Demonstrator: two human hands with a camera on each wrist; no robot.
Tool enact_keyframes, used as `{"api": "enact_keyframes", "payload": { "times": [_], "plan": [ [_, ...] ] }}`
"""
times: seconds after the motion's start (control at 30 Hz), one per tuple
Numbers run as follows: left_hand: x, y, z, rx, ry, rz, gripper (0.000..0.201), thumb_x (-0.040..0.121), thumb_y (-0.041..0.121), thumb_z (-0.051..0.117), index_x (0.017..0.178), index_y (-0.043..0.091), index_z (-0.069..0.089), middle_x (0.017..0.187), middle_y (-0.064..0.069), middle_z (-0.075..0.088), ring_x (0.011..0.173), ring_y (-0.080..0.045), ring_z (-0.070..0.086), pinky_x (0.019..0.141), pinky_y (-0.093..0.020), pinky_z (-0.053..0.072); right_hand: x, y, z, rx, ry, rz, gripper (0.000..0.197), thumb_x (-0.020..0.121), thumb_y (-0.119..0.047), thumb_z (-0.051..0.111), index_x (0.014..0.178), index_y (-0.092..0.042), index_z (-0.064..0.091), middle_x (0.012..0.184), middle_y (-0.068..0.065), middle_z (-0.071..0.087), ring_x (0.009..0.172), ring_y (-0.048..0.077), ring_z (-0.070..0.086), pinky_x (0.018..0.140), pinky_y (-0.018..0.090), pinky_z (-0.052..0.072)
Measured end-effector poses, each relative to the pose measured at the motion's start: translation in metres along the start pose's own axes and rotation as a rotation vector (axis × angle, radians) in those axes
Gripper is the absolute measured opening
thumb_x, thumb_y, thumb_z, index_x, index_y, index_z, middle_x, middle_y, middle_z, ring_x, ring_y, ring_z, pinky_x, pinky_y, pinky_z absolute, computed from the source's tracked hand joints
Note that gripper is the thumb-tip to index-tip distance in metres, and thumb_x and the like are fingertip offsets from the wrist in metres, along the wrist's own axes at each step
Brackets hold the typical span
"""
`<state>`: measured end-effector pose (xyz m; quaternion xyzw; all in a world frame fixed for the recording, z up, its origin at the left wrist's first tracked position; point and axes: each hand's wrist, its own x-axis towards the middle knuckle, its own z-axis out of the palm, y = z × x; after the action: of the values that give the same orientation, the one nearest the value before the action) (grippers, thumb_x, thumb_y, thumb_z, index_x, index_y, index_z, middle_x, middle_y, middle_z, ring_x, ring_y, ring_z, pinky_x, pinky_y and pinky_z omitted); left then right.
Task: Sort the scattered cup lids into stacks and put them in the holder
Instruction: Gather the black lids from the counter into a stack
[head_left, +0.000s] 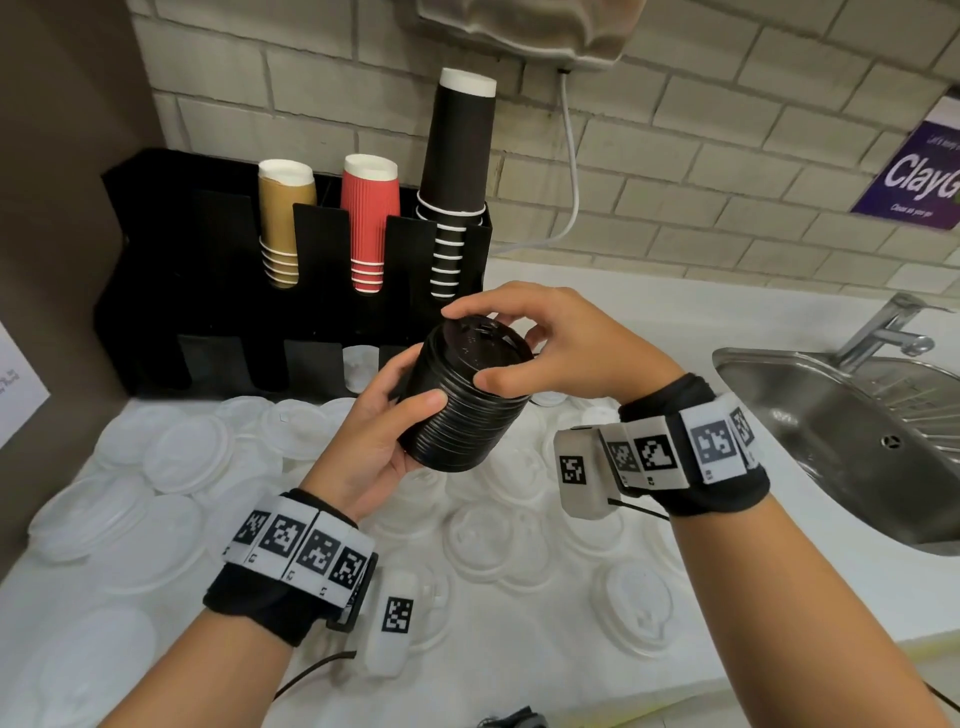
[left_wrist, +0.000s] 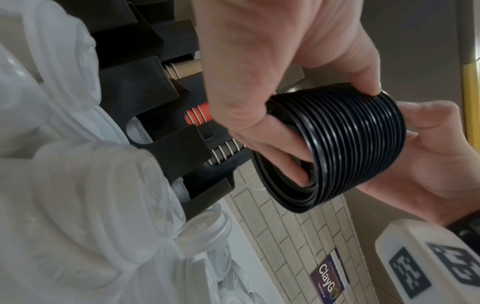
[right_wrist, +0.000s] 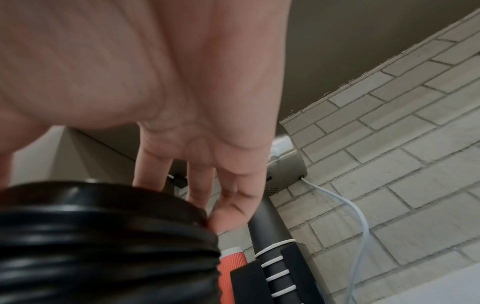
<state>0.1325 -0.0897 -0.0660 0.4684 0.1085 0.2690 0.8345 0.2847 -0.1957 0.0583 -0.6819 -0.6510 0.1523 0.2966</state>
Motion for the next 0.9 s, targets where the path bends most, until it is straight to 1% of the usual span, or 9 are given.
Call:
{"api": "enact_keyframes", "payload": {
  "times": [0.17, 0.27, 0.37, 0.43, 0.47, 0.53, 0.6, 0.7, 0.9],
  "plan": [
    [0.001, -0.002, 0.001, -0.013, 0.005, -0.007, 0.056, 0.077, 0.022, 0.064, 0.132, 0.029, 0.054, 0.127, -0.003, 0.063, 0.11, -0.019, 0.066, 0.072, -0.032, 0.057, -0.007, -0.001, 0.003, -0.016, 0.046, -0.037, 0.055, 0.08, -0.018, 0.076, 0.13, -0.028, 0.056, 0.119, -0.009, 0.054, 0.101, -0.014, 0.048, 0.08, 0.002, 0.036],
    [0.003, -0.004, -0.001, -0.024, 0.015, -0.011, 0.063, 0.078, 0.024, 0.063, 0.139, 0.024, 0.048, 0.132, -0.005, 0.06, 0.113, -0.02, 0.063, 0.073, -0.034, 0.057, -0.017, 0.009, -0.007, 0.085, 0.116, 0.002, 0.054, 0.082, -0.03, 0.072, 0.131, -0.039, 0.051, 0.127, -0.012, 0.05, 0.113, -0.003, 0.049, 0.083, 0.007, 0.041],
    [0.005, -0.003, -0.005, -0.029, 0.029, -0.009, 0.07, 0.075, 0.025, 0.065, 0.142, 0.02, 0.044, 0.131, -0.005, 0.06, 0.116, -0.022, 0.061, 0.074, -0.033, 0.057, -0.033, 0.045, -0.026, 0.195, 0.302, 0.171, 0.034, 0.088, -0.033, 0.064, 0.121, -0.042, 0.058, 0.123, -0.011, 0.056, 0.107, 0.004, 0.057, 0.08, 0.014, 0.049],
    [0.006, -0.001, -0.007, -0.03, 0.026, 0.003, 0.069, 0.077, 0.025, 0.064, 0.142, 0.019, 0.043, 0.13, -0.004, 0.061, 0.117, -0.022, 0.06, 0.075, -0.033, 0.058, -0.048, 0.083, -0.04, 0.215, 0.414, 0.425, 0.024, 0.094, -0.026, 0.057, 0.116, -0.035, 0.061, 0.118, -0.006, 0.059, 0.102, 0.011, 0.058, 0.076, 0.018, 0.047],
    [0.006, 0.0, -0.007, -0.031, 0.022, 0.009, 0.067, 0.078, 0.025, 0.062, 0.142, 0.02, 0.043, 0.131, -0.004, 0.061, 0.118, -0.022, 0.061, 0.076, -0.033, 0.058, -0.055, 0.103, -0.048, 0.201, 0.436, 0.582, 0.024, 0.096, -0.023, 0.054, 0.118, -0.03, 0.059, 0.121, -0.002, 0.059, 0.104, 0.016, 0.057, 0.08, 0.023, 0.048],
    [0.007, 0.002, -0.007, -0.029, 0.017, 0.017, 0.064, 0.08, 0.025, 0.06, 0.142, 0.022, 0.044, 0.132, -0.005, 0.061, 0.118, -0.022, 0.061, 0.077, -0.035, 0.058, -0.071, 0.147, -0.058, 0.059, 0.32, 0.896, 0.033, 0.097, -0.019, 0.05, 0.13, -0.018, 0.053, 0.133, 0.007, 0.053, 0.117, 0.026, 0.052, 0.094, 0.036, 0.046],
    [0.008, 0.003, -0.005, -0.023, 0.022, 0.023, 0.061, 0.082, 0.024, 0.062, 0.141, 0.023, 0.045, 0.132, -0.005, 0.061, 0.117, -0.021, 0.061, 0.076, -0.034, 0.058, -0.083, 0.182, -0.059, -0.215, 0.11, 1.097, 0.041, 0.099, -0.021, 0.048, 0.137, -0.006, 0.047, 0.142, 0.012, 0.046, 0.128, 0.031, 0.045, 0.103, 0.037, 0.038],
    [0.008, 0.002, -0.001, -0.019, 0.023, 0.034, 0.057, 0.084, 0.022, 0.058, 0.14, 0.022, 0.047, 0.132, -0.005, 0.06, 0.113, -0.019, 0.063, 0.074, -0.032, 0.058, -0.098, 0.205, -0.046, -0.408, -0.062, 1.148, 0.052, 0.098, -0.037, 0.048, 0.138, -0.005, 0.046, 0.144, 0.015, 0.045, 0.13, 0.031, 0.044, 0.103, 0.034, 0.034],
    [0.007, 0.002, 0.004, 0.003, 0.011, 0.031, 0.059, 0.083, 0.022, 0.055, 0.141, 0.023, 0.046, 0.134, -0.004, 0.059, 0.118, -0.021, 0.061, 0.077, -0.033, 0.058, -0.105, 0.223, -0.03, -0.429, -0.08, 1.175, 0.048, 0.095, -0.036, 0.053, 0.139, -0.017, 0.046, 0.136, 0.01, 0.054, 0.123, 0.029, 0.05, 0.09, 0.029, 0.036]
  ]
}}
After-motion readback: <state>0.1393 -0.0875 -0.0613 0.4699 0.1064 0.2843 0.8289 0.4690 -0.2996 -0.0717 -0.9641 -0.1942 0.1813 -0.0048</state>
